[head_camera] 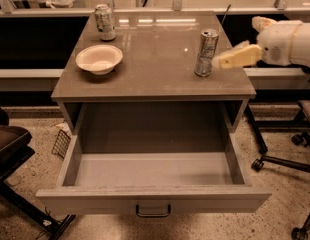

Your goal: Place redbull can into top drawer

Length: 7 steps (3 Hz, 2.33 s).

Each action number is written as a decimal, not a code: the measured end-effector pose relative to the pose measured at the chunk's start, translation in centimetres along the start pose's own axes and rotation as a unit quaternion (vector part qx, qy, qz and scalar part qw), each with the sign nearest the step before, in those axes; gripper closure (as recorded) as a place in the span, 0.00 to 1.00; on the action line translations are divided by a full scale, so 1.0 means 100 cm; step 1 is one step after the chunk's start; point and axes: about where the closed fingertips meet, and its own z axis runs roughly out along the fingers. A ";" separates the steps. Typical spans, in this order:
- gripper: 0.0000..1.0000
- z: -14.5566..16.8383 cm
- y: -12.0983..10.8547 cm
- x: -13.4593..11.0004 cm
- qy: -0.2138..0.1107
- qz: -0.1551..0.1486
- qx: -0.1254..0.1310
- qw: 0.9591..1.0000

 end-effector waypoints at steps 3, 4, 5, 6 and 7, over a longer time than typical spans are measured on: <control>0.00 0.097 -0.030 0.003 -0.152 0.128 -0.022 0.980; 0.00 0.111 -0.019 0.004 -0.175 0.134 -0.041 0.975; 0.18 0.114 -0.011 0.004 -0.186 0.125 -0.048 0.973; 0.49 0.117 -0.008 0.002 -0.187 0.123 -0.052 0.973; 0.72 0.119 -0.006 0.001 -0.188 0.123 -0.054 0.973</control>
Offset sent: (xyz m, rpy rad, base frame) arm 0.1081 0.0231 -0.0148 0.4065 -0.0362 -0.0227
